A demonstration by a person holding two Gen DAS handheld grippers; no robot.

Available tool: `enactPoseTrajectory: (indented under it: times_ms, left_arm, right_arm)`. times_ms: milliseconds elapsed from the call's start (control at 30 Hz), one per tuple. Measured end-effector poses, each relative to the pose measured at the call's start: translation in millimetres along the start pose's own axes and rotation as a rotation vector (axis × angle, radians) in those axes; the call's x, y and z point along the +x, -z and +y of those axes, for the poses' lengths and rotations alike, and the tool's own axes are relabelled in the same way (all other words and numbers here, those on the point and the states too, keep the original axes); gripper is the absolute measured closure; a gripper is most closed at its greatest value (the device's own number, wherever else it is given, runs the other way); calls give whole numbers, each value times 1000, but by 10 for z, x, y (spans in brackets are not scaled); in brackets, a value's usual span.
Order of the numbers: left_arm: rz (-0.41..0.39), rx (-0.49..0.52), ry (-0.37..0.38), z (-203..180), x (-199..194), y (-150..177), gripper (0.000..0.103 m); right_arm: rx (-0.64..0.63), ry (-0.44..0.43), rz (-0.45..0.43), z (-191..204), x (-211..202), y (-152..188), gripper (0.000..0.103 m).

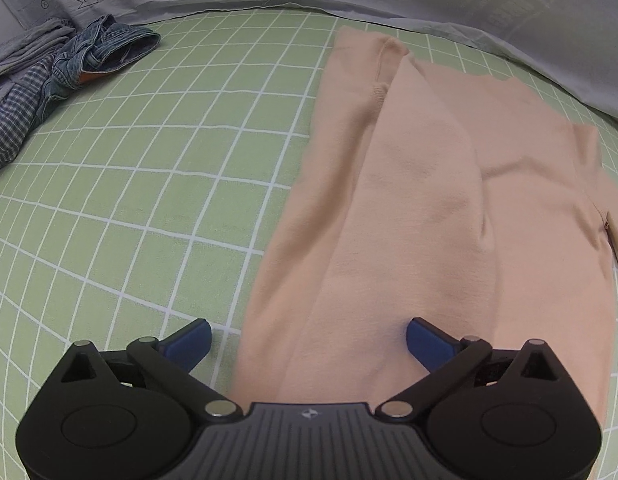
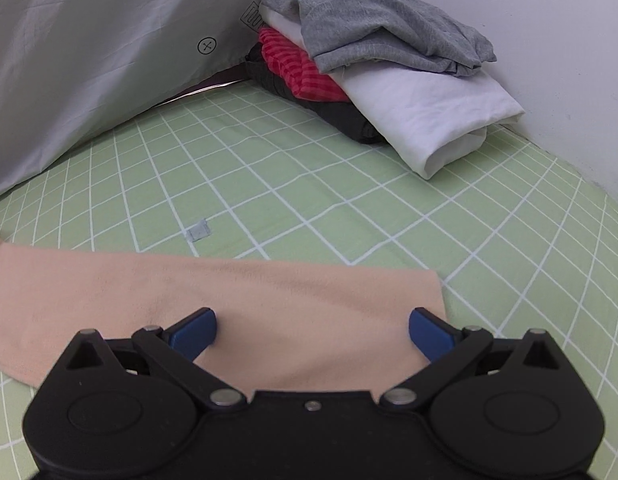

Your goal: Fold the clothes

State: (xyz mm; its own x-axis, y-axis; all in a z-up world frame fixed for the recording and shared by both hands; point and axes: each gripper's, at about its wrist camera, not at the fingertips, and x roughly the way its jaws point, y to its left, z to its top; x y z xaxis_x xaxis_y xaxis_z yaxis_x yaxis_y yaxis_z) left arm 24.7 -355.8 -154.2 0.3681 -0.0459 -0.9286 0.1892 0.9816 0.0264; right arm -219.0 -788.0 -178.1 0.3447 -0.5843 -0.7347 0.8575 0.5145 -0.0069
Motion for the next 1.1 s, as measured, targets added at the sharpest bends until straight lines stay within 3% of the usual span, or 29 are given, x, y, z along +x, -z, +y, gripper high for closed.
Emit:
enactPoseTrajectory:
  times_ms: [167,267,533,633,767,933,1067,1100]
  left_arm:
    - [-16,3,10,-2,7,44,0]
    - [-21,0,17,4,16,64,0]
    - [-58,-6,26,3,11,125,0]
    - [-75,-5,28,-2,9,141,0]
    - [-86,-10,27,-2,9,154,0]
    - [-93,-12,28,6,10,170,0]
    - [-95,-12,28,6,12,175,0]
    - [-95,-12,29,7,12,176,0]
  right_arm:
    - [-8,60,-8,10,-37,20,0]
    - [54,34,6,-103,-15,27,0]
    - [54,17,24,-115,-22,1,2]
    - [11,-29,20,-82,-66,-23,26]
    - [-93,-105,20,125,-148,-90,88]
    - [-221,-205,-36,560,-378,-149,89]
    - [-262,-401,-46,1083,-634,-130,89]
    - [-255,-485,-30,1223,-698,-106,89]
